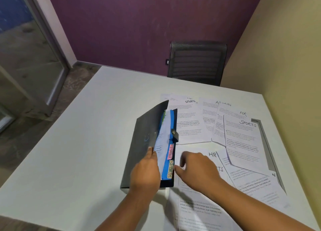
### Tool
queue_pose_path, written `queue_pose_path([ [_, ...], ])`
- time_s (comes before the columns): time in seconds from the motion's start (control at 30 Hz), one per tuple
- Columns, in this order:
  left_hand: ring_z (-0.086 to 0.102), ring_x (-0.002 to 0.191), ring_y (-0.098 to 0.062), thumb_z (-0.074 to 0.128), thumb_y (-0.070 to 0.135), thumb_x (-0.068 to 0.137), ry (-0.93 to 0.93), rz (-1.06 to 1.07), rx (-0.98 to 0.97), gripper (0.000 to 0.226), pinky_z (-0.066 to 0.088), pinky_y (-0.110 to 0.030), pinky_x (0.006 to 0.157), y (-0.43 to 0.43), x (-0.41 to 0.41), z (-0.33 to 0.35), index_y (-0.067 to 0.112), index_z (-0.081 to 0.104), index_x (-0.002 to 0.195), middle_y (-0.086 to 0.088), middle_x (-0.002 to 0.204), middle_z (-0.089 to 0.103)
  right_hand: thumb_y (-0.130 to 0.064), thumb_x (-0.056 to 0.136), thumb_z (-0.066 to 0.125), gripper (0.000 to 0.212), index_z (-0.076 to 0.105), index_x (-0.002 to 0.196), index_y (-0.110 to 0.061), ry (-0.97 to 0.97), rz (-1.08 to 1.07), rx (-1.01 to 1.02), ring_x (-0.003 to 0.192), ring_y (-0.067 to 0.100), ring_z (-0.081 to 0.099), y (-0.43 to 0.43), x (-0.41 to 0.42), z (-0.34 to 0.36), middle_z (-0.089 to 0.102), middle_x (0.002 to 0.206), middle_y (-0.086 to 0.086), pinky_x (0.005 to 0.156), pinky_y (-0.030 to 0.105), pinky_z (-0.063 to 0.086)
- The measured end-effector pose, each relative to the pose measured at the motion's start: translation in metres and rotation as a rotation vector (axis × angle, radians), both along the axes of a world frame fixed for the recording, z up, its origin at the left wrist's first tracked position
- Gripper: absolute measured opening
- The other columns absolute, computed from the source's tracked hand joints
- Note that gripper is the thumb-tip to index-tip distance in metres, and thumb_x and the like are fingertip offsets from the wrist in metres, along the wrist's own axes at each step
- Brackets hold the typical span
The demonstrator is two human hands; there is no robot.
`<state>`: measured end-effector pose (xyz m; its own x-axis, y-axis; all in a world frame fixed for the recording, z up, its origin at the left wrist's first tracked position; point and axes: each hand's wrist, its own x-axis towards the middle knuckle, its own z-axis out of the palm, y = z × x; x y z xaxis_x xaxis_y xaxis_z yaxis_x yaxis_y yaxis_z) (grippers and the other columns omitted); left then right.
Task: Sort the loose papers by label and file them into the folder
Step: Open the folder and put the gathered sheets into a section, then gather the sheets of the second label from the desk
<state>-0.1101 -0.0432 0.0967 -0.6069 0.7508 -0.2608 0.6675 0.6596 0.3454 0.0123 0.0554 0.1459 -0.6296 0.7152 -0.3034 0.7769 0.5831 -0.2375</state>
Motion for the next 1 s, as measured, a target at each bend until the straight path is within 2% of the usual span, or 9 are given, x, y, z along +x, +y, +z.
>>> queue_pose_path([
  [0.13, 0.06, 0.109, -0.016, 0.06, 0.03, 0.094, -0.079, -0.011, -0.105, 0.073, 0.053, -0.023, 0.079, 0.005, 0.001, -0.02, 0.023, 0.018, 0.154, 0.005, 0.157, 0.032, -0.056, 0.085, 0.058, 0.026, 0.058, 0.082, -0.03, -0.021, -0.153, -0.081, 0.074, 0.011, 0.064, 0.016, 0.057, -0.024, 0.067, 0.075, -0.01, 0.069, 0.031, 0.055],
  [0.2, 0.058, 0.115, -0.017, 0.062, 0.029, 0.094, -0.088, -0.044, -0.163, 0.076, 0.054, -0.024, 0.083, 0.008, 0.001, -0.034, 0.022, 0.016, 0.154, 0.003, 0.159, 0.028, -0.052, 0.085, 0.061, 0.022, 0.059, 0.079, -0.031, -0.06, -0.213, -0.121, 0.072, 0.008, 0.063, 0.021, 0.085, -0.036, 0.066, 0.073, -0.011, 0.069, 0.031, 0.055],
  [0.3, 0.058, 0.118, -0.018, 0.06, 0.026, 0.095, -0.056, -0.107, -0.228, 0.069, 0.053, -0.025, 0.087, 0.008, 0.001, -0.055, 0.021, 0.022, 0.153, -0.002, 0.163, 0.02, -0.046, 0.085, 0.065, 0.019, 0.061, 0.077, -0.03, -0.1, -0.293, -0.187, 0.068, 0.006, 0.063, 0.021, 0.124, -0.052, 0.067, 0.07, -0.008, 0.066, 0.028, 0.054],
  [0.4, 0.053, 0.128, -0.029, 0.059, 0.022, 0.096, -0.015, -0.154, -0.236, 0.062, 0.052, -0.031, 0.095, 0.004, 0.005, -0.079, 0.021, 0.031, 0.151, -0.011, 0.163, 0.019, -0.039, 0.085, 0.068, 0.015, 0.063, 0.076, -0.029, -0.129, -0.332, -0.241, 0.066, 0.005, 0.063, 0.014, 0.156, -0.066, 0.069, 0.069, -0.006, 0.061, 0.024, 0.049],
  [0.47, 0.043, 0.137, -0.036, 0.059, 0.016, 0.096, 0.059, -0.18, -0.23, 0.066, 0.051, -0.037, 0.098, -0.001, 0.009, -0.095, 0.023, 0.026, 0.153, -0.015, 0.161, 0.022, -0.036, 0.084, 0.07, 0.013, 0.064, 0.075, -0.029, -0.136, -0.334, -0.287, 0.066, 0.006, 0.064, 0.008, 0.172, -0.074, 0.07, 0.07, -0.005, 0.062, 0.023, 0.049],
  [0.57, 0.033, 0.144, -0.028, 0.049, 0.01, 0.096, 0.09, -0.162, -0.186, 0.07, 0.051, -0.037, 0.096, -0.009, 0.014, -0.114, 0.024, 0.014, 0.156, -0.009, 0.16, 0.027, -0.033, 0.084, 0.07, 0.012, 0.065, 0.073, -0.03, -0.164, -0.297, -0.349, 0.066, 0.004, 0.063, -0.003, 0.185, -0.081, 0.07, 0.07, -0.006, 0.061, 0.017, 0.046],
  [0.7, 0.012, 0.151, -0.024, 0.036, 0.033, 0.103, 0.046, -0.168, -0.229, 0.06, 0.027, -0.036, 0.116, -0.018, 0.017, -0.135, 0.021, 0.011, 0.156, -0.004, 0.165, 0.008, -0.033, 0.086, 0.068, 0.012, 0.064, 0.075, -0.028, -0.141, -0.3, -0.358, 0.069, 0.004, 0.063, -0.012, 0.194, -0.088, 0.069, 0.069, -0.008, 0.061, 0.015, 0.045],
  [0.8, 0.003, 0.152, -0.028, 0.033, 0.04, 0.103, 0.022, -0.151, -0.233, 0.061, 0.013, -0.041, 0.121, -0.02, 0.02, -0.143, 0.019, 0.01, 0.156, -0.007, 0.165, 0.0, -0.034, 0.09, 0.065, 0.01, 0.059, 0.098, -0.03, -0.092, -0.342, -0.348, 0.088, 0.01, 0.064, -0.02, 0.194, -0.09, 0.069, 0.092, -0.01, 0.073, 0.017, 0.045],
  [1.0, -0.002, 0.152, -0.027, 0.035, 0.047, 0.1, 0.016, -0.144, -0.181, 0.069, 0.007, -0.041, 0.123, -0.025, 0.021, -0.15, 0.018, 0.008, 0.157, -0.006, 0.165, -0.003, -0.035, 0.092, 0.063, 0.045, 0.054, 0.134, -0.02, -0.077, -0.361, -0.305, 0.119, 0.015, 0.057, -0.02, 0.196, -0.087, 0.06, 0.131, -0.002, 0.097, 0.025, 0.042],
])
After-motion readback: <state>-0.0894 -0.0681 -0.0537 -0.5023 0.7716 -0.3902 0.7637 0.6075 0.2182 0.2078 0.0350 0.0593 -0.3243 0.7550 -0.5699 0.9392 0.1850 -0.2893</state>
